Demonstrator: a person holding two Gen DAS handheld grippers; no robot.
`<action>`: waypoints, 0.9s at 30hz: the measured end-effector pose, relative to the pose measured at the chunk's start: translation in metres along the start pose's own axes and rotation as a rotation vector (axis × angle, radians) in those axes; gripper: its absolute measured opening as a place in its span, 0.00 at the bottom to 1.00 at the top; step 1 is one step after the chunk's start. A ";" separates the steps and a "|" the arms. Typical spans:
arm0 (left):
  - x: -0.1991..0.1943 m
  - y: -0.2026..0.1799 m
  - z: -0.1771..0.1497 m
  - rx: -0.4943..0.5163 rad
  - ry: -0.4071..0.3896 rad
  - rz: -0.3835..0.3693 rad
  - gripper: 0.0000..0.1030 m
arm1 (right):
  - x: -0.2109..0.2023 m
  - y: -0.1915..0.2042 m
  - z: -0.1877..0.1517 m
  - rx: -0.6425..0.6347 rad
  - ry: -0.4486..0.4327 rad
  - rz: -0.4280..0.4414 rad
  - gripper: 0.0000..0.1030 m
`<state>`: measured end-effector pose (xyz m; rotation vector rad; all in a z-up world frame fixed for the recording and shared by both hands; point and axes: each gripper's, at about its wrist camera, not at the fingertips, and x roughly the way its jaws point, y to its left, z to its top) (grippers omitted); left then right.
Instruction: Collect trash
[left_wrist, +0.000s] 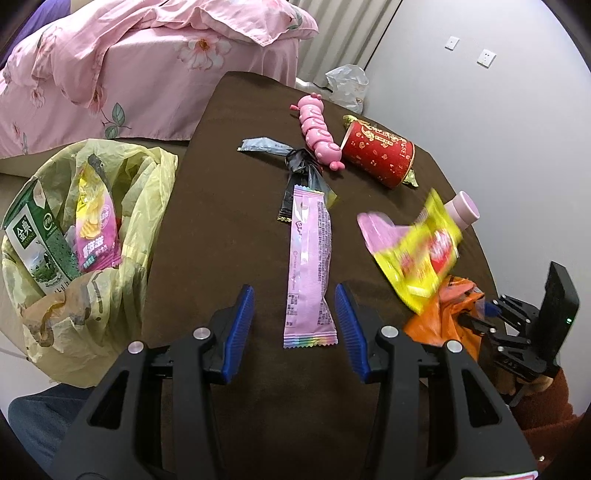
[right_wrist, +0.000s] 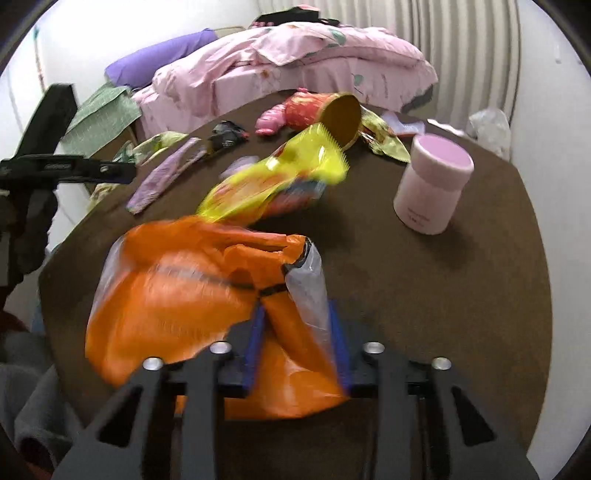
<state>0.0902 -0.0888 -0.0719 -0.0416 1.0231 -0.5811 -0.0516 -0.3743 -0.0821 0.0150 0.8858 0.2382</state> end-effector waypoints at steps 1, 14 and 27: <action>-0.002 0.001 0.000 -0.002 -0.004 0.001 0.42 | -0.005 0.000 0.000 0.001 -0.007 0.010 0.20; 0.010 -0.013 0.018 0.054 -0.016 0.008 0.42 | -0.086 -0.023 0.033 0.136 -0.236 -0.043 0.18; 0.051 -0.029 0.051 0.075 0.037 0.108 0.21 | -0.075 -0.018 0.062 0.110 -0.268 -0.132 0.18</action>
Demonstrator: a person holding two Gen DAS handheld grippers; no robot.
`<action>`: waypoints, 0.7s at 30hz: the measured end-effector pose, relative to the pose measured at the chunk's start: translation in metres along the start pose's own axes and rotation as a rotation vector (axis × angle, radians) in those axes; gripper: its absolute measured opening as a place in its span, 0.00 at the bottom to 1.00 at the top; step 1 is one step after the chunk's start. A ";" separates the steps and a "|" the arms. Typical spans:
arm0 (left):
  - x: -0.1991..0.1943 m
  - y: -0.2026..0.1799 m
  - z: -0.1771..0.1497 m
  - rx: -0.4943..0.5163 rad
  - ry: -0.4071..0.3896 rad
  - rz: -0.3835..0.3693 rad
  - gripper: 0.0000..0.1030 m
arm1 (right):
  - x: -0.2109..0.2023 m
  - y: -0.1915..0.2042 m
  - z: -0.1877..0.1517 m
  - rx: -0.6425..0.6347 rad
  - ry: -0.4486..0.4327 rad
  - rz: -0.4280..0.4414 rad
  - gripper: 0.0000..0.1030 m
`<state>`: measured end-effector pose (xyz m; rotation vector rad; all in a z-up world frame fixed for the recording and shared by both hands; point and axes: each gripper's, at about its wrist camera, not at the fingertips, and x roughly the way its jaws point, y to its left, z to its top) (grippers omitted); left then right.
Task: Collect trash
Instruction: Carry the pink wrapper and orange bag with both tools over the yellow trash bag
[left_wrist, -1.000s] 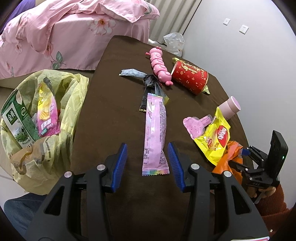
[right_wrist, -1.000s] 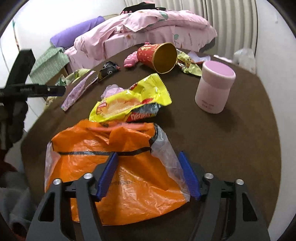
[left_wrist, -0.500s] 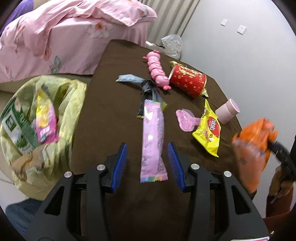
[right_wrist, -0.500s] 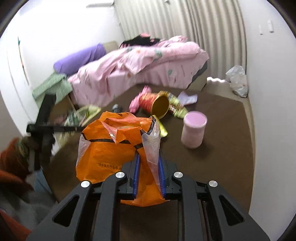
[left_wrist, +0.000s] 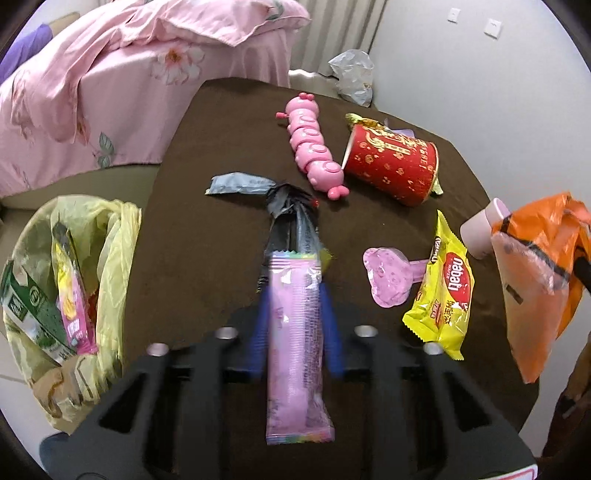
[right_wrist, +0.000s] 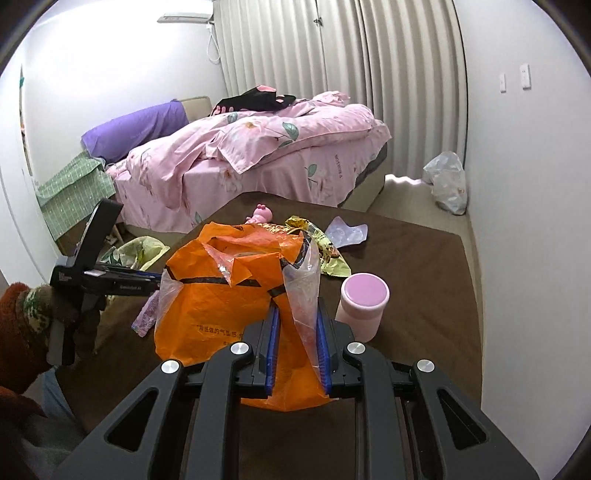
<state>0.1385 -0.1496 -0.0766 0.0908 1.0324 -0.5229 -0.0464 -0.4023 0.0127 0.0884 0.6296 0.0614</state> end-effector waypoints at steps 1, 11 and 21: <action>-0.006 0.003 -0.001 -0.011 -0.019 -0.013 0.21 | 0.000 0.000 0.000 -0.001 -0.001 -0.001 0.18; -0.076 0.017 -0.010 -0.037 -0.208 -0.032 0.19 | 0.002 0.011 0.005 -0.021 -0.011 -0.021 0.18; -0.144 0.057 -0.004 -0.073 -0.415 -0.015 0.19 | 0.019 0.060 0.046 -0.120 -0.042 0.059 0.18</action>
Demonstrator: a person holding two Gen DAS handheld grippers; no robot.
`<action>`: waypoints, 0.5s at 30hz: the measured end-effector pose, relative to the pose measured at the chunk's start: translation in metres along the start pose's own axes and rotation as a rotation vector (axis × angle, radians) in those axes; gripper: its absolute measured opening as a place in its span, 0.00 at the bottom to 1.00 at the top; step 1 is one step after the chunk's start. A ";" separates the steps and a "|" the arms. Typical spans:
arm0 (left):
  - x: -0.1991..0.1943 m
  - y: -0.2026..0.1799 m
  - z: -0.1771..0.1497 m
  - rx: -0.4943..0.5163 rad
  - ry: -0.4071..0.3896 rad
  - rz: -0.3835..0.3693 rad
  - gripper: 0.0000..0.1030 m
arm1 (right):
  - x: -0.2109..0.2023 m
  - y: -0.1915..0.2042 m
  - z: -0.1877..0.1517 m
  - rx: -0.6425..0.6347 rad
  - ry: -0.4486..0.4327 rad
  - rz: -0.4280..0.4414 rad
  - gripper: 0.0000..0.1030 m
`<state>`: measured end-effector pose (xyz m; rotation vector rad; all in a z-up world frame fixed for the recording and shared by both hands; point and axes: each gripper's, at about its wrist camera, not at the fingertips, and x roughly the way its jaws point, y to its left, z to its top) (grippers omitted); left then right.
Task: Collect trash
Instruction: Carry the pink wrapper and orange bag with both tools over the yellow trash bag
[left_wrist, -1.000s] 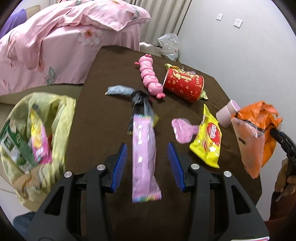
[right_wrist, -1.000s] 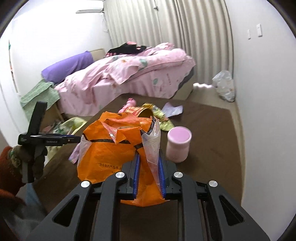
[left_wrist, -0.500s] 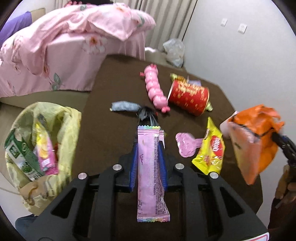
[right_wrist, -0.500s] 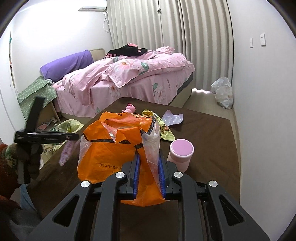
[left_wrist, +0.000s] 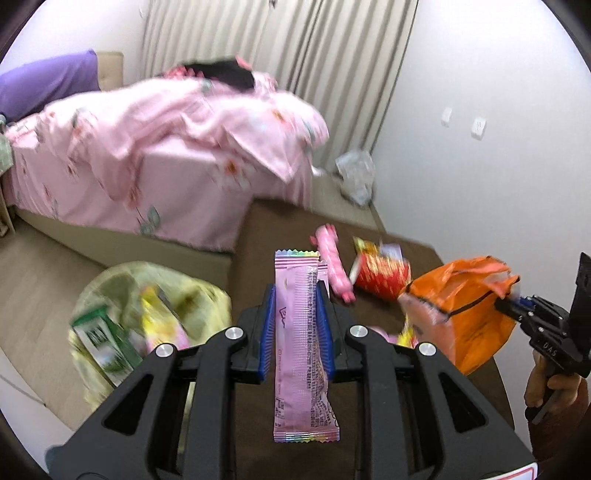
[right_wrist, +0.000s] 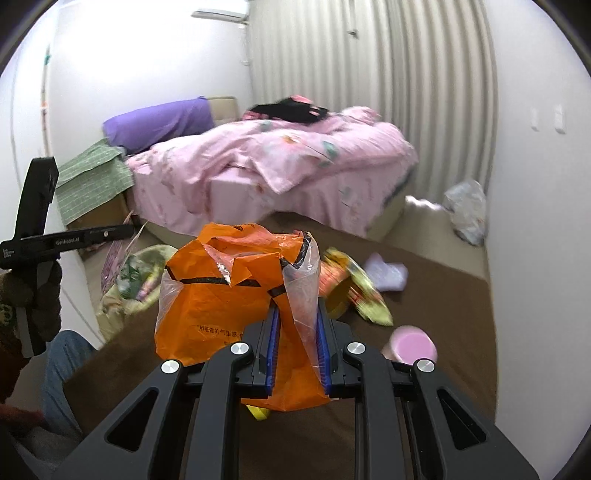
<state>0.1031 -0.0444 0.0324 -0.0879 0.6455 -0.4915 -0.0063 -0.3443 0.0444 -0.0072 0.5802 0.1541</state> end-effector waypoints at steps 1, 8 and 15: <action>-0.008 0.008 0.006 -0.004 -0.031 0.008 0.19 | 0.006 0.008 0.009 -0.017 -0.002 0.015 0.18; -0.041 0.081 0.039 -0.073 -0.174 0.081 0.19 | 0.085 0.082 0.063 -0.147 0.036 0.124 0.18; -0.027 0.149 0.031 -0.194 -0.209 0.088 0.19 | 0.187 0.168 0.078 -0.279 0.135 0.207 0.18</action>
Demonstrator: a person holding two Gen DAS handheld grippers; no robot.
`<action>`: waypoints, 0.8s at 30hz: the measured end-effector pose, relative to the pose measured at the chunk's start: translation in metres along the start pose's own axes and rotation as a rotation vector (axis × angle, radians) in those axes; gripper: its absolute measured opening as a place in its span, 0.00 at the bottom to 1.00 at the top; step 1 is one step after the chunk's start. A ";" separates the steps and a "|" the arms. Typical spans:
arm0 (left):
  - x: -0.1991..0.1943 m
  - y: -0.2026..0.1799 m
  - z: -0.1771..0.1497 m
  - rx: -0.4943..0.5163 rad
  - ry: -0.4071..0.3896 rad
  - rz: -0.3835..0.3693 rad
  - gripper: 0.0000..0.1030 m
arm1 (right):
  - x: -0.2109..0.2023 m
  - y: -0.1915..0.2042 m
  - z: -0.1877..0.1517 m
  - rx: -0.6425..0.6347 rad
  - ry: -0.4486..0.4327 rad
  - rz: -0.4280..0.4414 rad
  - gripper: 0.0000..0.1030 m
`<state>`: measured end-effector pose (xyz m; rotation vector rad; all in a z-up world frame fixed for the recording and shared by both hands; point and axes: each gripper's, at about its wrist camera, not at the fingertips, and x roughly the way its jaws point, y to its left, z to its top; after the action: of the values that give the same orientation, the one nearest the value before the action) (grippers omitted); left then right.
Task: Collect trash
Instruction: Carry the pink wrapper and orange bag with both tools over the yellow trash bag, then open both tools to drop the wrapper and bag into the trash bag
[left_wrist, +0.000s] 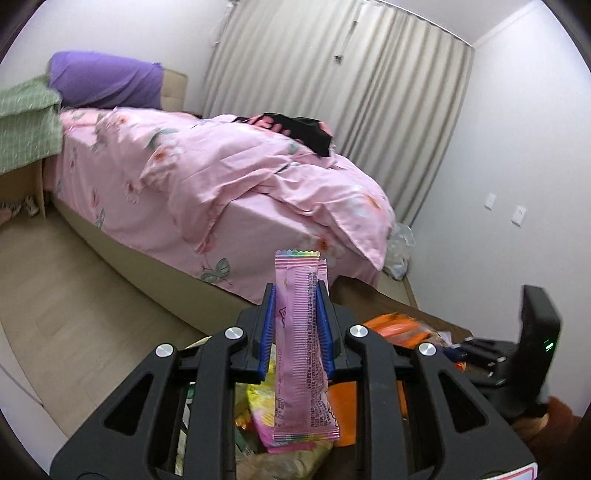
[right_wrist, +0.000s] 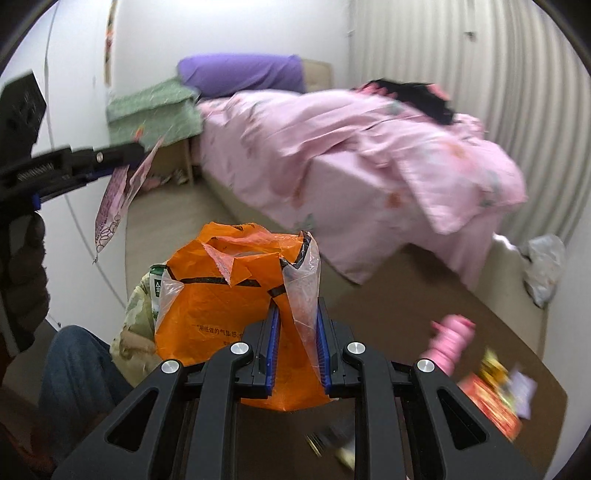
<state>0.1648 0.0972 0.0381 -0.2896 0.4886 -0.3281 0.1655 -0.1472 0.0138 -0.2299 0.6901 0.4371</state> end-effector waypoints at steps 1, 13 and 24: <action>0.006 0.008 -0.005 -0.018 0.000 -0.006 0.19 | 0.015 0.006 0.004 -0.014 0.015 0.005 0.18; 0.078 0.061 -0.110 -0.014 0.341 0.122 0.17 | 0.107 0.047 0.002 -0.094 0.195 0.216 0.18; 0.081 0.070 -0.123 -0.023 0.390 0.121 0.17 | 0.150 0.078 -0.014 -0.212 0.368 0.300 0.18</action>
<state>0.1875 0.1069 -0.1233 -0.2170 0.8907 -0.2607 0.2247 -0.0363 -0.0999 -0.4157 1.0469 0.7679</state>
